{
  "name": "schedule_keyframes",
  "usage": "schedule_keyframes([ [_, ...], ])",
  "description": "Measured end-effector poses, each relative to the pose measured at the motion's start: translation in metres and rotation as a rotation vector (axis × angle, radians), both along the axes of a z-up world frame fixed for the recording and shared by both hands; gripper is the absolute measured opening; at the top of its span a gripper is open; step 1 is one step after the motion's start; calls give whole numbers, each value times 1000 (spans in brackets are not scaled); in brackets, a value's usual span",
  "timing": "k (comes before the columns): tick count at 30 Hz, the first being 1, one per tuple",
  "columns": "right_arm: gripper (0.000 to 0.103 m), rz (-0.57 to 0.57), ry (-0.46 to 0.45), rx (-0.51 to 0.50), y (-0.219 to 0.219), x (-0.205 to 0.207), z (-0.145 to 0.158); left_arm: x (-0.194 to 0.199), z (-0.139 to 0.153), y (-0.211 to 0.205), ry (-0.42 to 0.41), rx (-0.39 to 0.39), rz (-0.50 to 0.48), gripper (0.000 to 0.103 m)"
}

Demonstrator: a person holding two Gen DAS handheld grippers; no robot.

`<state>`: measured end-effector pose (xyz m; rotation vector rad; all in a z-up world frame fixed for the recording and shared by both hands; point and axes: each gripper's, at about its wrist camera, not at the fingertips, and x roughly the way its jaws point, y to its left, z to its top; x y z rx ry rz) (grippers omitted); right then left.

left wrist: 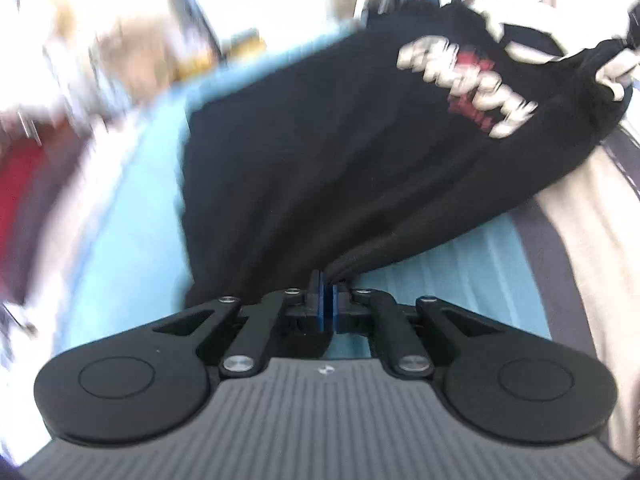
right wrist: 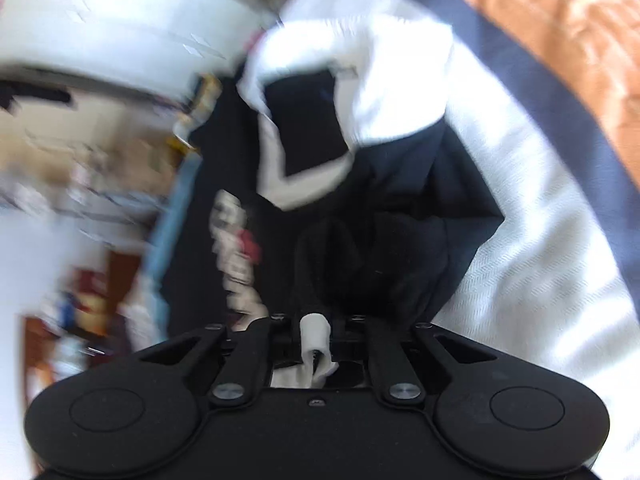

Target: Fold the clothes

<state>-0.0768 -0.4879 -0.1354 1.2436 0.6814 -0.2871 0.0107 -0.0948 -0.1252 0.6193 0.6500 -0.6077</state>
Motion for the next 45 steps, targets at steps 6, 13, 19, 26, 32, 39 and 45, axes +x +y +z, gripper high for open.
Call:
schedule_keyframes([
  [6,8,-78,-347,-121,20,-105,71,-33,34,22,-45,-105,-39,3],
  [13,8,-80,-298,-227,54,-176,93,-71,65,44,-67,-194,-83,3],
  [19,8,-149,-382,-159,69,-212,90,-103,93,58,-39,-202,-147,3],
  [26,8,-36,-461,-313,99,-235,152,-136,115,77,-11,-149,-237,3],
  [32,8,-53,-358,-331,84,-196,135,-85,100,67,27,-155,-115,4],
  [39,8,80,-164,-673,73,-56,150,17,121,25,-172,-84,-184,5],
  [45,8,38,-221,-668,46,50,153,121,76,-4,-73,-107,-59,9],
])
